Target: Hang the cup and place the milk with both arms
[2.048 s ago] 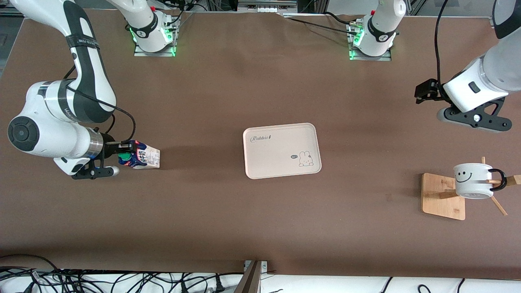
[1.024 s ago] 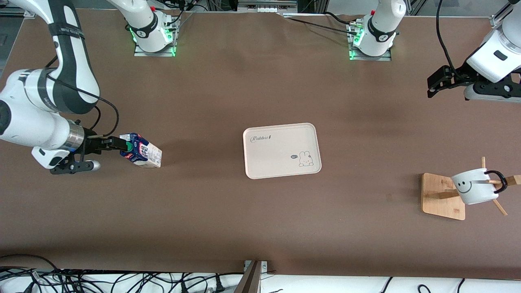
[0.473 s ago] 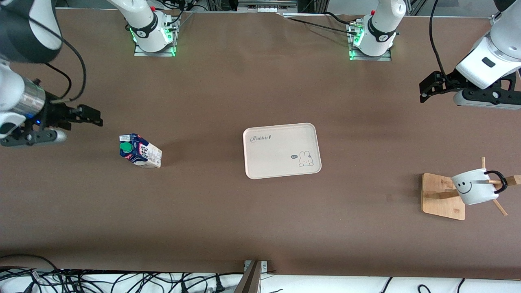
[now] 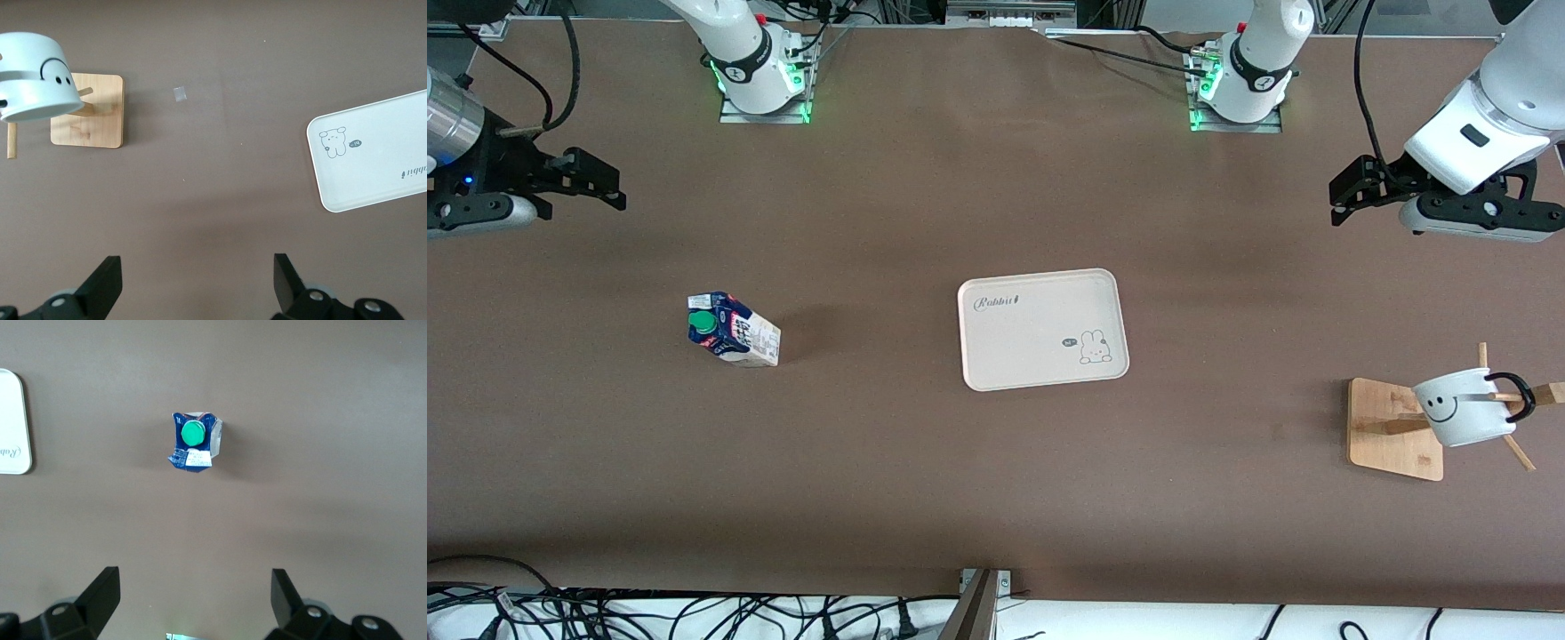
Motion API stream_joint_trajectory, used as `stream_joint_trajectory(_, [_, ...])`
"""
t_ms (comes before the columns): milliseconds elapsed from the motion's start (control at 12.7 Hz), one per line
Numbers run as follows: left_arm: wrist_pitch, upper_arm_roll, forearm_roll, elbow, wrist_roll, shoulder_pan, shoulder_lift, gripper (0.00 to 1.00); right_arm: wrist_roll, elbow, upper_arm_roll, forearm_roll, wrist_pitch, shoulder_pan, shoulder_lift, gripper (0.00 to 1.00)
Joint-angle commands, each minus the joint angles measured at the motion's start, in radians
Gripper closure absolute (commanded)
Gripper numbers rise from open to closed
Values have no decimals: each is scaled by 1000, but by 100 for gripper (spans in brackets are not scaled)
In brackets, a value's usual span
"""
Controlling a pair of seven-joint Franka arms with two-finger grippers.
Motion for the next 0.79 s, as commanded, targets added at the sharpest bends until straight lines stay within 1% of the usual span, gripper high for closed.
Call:
stream_joint_trajectory(0, [-17, -1, 11, 31, -10, 9, 15, 0, 20, -14, 44, -53, 19, 2, -25, 0])
stream_joint_trajectory(473, [-46, -1, 11, 28, -12, 12, 13, 0, 10, 15, 36, -46, 6, -8, -2, 0])
stream_joint_trajectory(709, [-46, 1, 11, 28, -12, 12, 13, 0, -49, 27, 34, -41, 4, -9, 2, 0])
